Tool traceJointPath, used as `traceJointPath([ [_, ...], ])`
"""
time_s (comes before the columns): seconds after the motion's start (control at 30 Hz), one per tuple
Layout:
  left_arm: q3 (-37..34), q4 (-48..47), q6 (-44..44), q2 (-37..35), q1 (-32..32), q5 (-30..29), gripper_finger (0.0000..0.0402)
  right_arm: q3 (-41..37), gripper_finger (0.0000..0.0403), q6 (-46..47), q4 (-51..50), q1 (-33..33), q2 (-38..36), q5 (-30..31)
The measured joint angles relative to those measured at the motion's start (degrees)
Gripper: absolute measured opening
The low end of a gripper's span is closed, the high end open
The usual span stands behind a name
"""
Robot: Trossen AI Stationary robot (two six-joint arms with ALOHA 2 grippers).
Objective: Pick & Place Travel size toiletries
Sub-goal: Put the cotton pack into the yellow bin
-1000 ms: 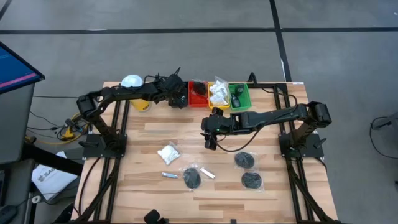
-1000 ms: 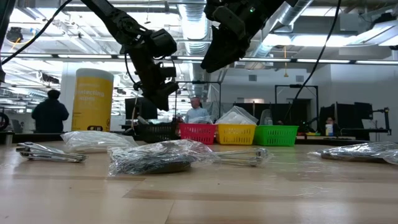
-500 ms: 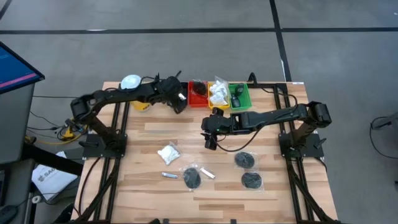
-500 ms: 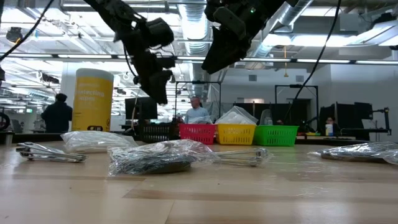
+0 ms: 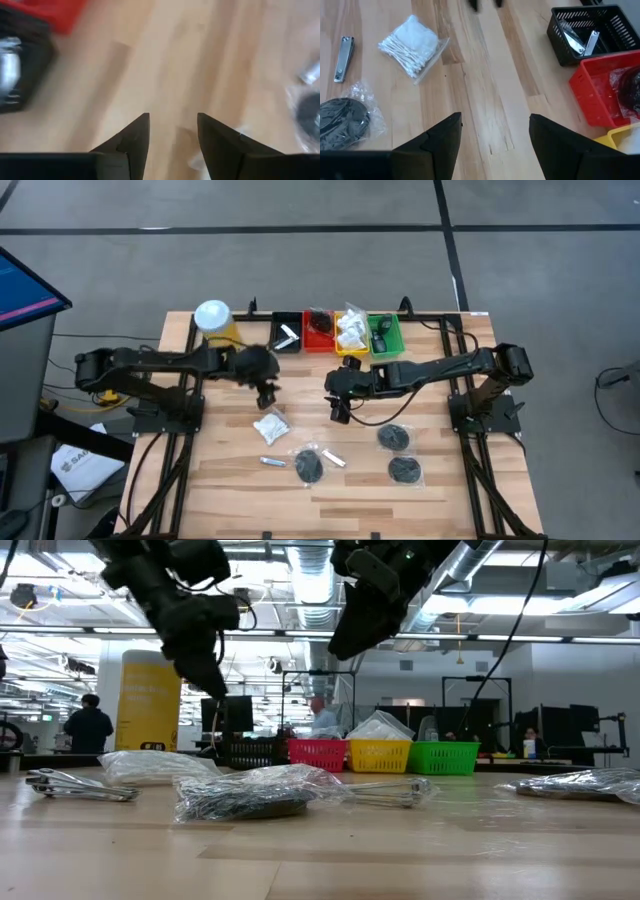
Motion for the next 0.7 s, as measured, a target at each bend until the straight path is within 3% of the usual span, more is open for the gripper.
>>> traceJointPath([
  [0.3, -8.59, 6.23, -10.07, -1.16, -6.81, -0.01, 0.0154, -0.02, 0.0221, 0.01, 0.73, -0.02, 0.0, 0.02],
  [0.7, -13.91, 10.66, -16.64, -1.17, -7.4, 0.24, 0.0154, -0.02, 0.0221, -0.01, 0.69, 0.0, 0.0, 0.02],
])
